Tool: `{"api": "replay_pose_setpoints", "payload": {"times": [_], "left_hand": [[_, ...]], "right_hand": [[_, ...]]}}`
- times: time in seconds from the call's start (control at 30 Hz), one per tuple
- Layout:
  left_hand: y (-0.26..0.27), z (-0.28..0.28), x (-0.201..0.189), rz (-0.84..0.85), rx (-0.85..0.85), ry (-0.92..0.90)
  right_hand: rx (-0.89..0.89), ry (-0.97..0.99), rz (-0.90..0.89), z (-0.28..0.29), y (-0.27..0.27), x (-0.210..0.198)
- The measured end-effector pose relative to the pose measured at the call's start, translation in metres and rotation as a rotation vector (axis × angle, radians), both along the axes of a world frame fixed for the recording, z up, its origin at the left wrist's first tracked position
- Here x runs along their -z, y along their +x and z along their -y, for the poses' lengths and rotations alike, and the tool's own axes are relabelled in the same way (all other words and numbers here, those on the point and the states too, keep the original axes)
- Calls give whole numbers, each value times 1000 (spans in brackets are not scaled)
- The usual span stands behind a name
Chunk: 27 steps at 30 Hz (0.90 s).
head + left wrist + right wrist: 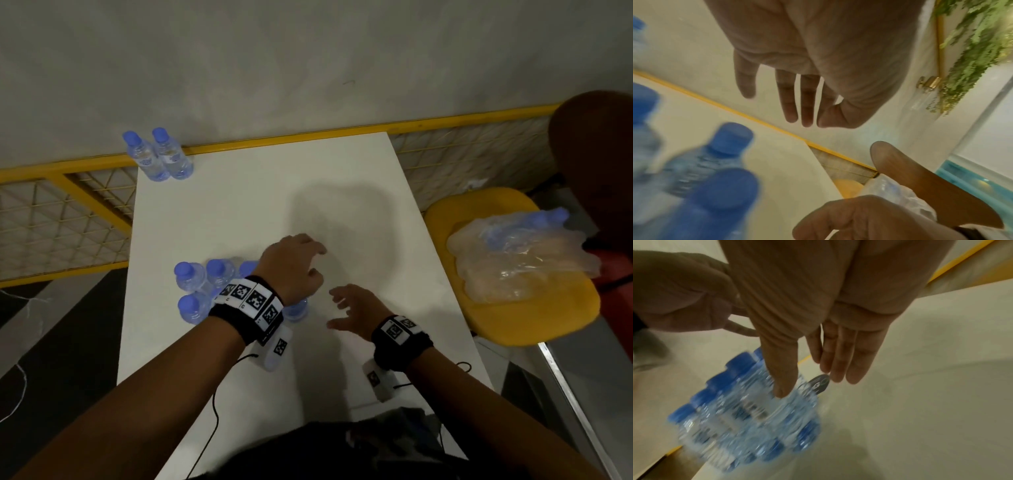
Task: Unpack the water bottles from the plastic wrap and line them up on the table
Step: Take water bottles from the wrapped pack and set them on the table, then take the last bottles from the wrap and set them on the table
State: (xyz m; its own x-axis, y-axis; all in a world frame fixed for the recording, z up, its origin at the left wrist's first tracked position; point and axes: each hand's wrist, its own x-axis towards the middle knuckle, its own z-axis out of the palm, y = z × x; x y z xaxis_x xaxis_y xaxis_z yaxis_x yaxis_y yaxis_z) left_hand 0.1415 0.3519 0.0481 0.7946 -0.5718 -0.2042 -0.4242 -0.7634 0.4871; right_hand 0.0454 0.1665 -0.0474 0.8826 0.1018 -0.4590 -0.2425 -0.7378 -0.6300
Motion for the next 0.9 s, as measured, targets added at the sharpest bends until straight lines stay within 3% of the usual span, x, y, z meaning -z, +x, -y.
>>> {"api": "replay_pose_setpoints", "payload": {"times": [0.1,0.23,0.3,0.4,0.5,0.57,0.6,0.63,0.73,0.77,0.83,0.9], "left_hand": [[-17,57,0,-91,140,-83],[-43,148,5,-175,339,-54],[-61,200,9,-294,431,-49],[-89,275,23,-503,560,24],[-116,342,44,-530,639,134],[-124,378,60,-541,550,130],[-125,394,66,-524,473,108],[-123,409,74,-486,380,78],[-108,444,91,-463,105,47],[-101,453,102,-482,49,30],[-83,465,121,-522,-17,40],[-65,473,131,-545,-25,77]], "right_hand": [[132,-12,-14,69,-29,-10],[321,-99,-45,175,-69,-25],[431,-151,-53,235,-88,-27],[625,-200,-59,317,-102,-23],[627,-314,16,374,-96,-14],[735,-222,-5,395,-77,-16],[705,-113,-92,405,-68,-10],[675,-106,-71,419,-61,2],[813,-155,-134,448,-47,25],[842,-137,-219,456,-47,37],[942,4,-328,467,-43,48],[963,57,-327,474,-35,65]]}}
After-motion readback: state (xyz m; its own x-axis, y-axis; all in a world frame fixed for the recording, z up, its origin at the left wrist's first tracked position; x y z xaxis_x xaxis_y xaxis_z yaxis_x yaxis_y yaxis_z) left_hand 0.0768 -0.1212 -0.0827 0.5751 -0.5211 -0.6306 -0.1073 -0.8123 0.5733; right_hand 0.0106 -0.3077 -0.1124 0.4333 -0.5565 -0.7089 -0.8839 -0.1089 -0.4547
